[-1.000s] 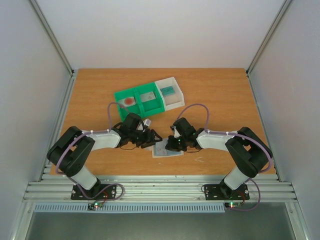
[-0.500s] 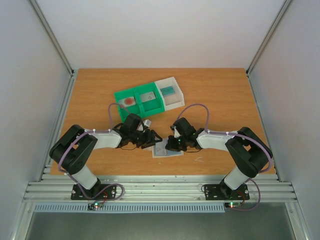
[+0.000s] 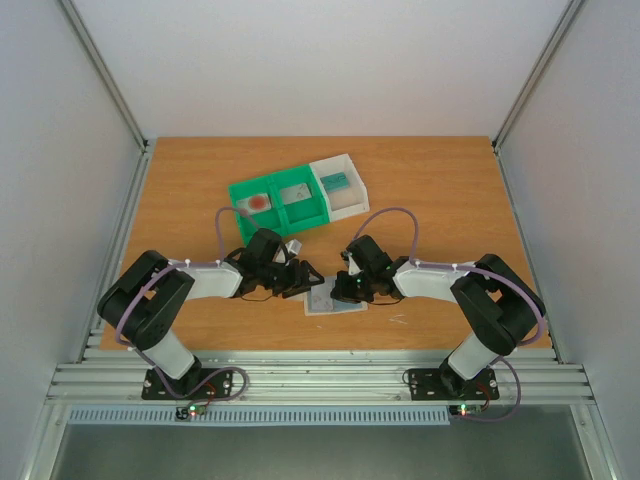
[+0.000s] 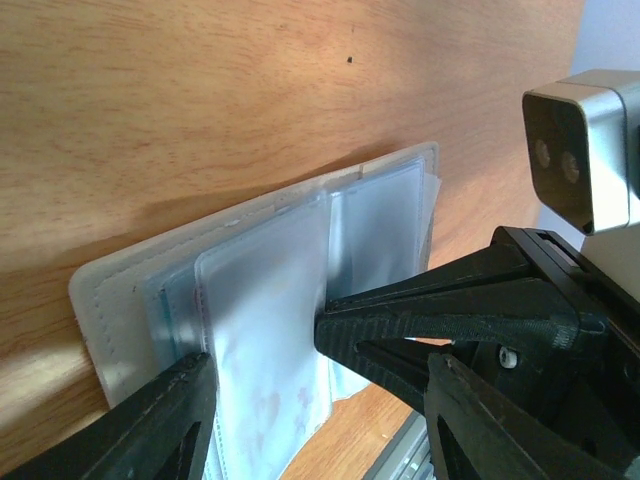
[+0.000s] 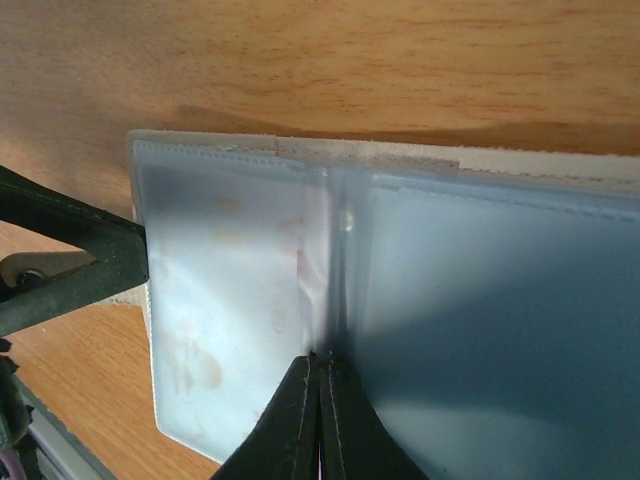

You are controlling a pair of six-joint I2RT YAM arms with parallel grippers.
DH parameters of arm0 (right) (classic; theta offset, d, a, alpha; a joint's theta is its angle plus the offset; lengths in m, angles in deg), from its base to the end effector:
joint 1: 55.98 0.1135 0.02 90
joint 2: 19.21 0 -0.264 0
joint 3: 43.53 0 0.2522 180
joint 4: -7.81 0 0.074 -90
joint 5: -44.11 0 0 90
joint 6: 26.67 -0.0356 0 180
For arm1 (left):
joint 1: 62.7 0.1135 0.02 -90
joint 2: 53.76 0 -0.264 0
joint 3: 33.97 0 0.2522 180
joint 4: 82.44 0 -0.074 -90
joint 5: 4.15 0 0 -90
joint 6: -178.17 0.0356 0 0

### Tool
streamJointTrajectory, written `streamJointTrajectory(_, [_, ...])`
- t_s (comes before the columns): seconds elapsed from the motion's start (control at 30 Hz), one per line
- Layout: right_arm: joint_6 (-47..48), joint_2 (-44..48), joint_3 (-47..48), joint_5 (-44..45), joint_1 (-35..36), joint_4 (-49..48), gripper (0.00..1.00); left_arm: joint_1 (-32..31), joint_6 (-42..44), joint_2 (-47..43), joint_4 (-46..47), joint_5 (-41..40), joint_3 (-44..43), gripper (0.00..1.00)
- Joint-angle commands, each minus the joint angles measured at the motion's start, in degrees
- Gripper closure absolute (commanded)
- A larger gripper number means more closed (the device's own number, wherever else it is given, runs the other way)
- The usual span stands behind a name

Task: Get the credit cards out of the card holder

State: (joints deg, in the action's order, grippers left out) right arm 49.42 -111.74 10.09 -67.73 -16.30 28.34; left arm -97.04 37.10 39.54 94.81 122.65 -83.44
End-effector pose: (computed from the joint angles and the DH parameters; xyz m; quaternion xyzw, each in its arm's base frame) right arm 0.2088 0.1905 0.1267 -0.2599 0.9122 0.2798 0.1486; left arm 0.2254 -0.1798 0.1280 -0.0127 0.8892 -0.4536 0.0590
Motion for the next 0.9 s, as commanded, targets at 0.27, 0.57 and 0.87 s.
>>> streamJointTrajectory(0.27, [0.5, -1.7, -2.0, 3.6, -0.1, 1.7, 0.99, -0.3, -0.6, -1.6, 0.0, -1.3, 1.5, 0.41])
streamJointTrajectory(0.57, [0.6, -1.6, -1.8, 3.5, -0.1, 1.8, 0.99, -0.6, -0.4, -2.1, -1.2, -2.5, 1.5, 0.42])
streamJointTrajectory(0.87, [0.5, -1.5, -2.1, 3.1, 0.0, 1.4, 0.99, -1.1, -0.7, -1.3, 0.8, -1.4, 1.0, 0.42])
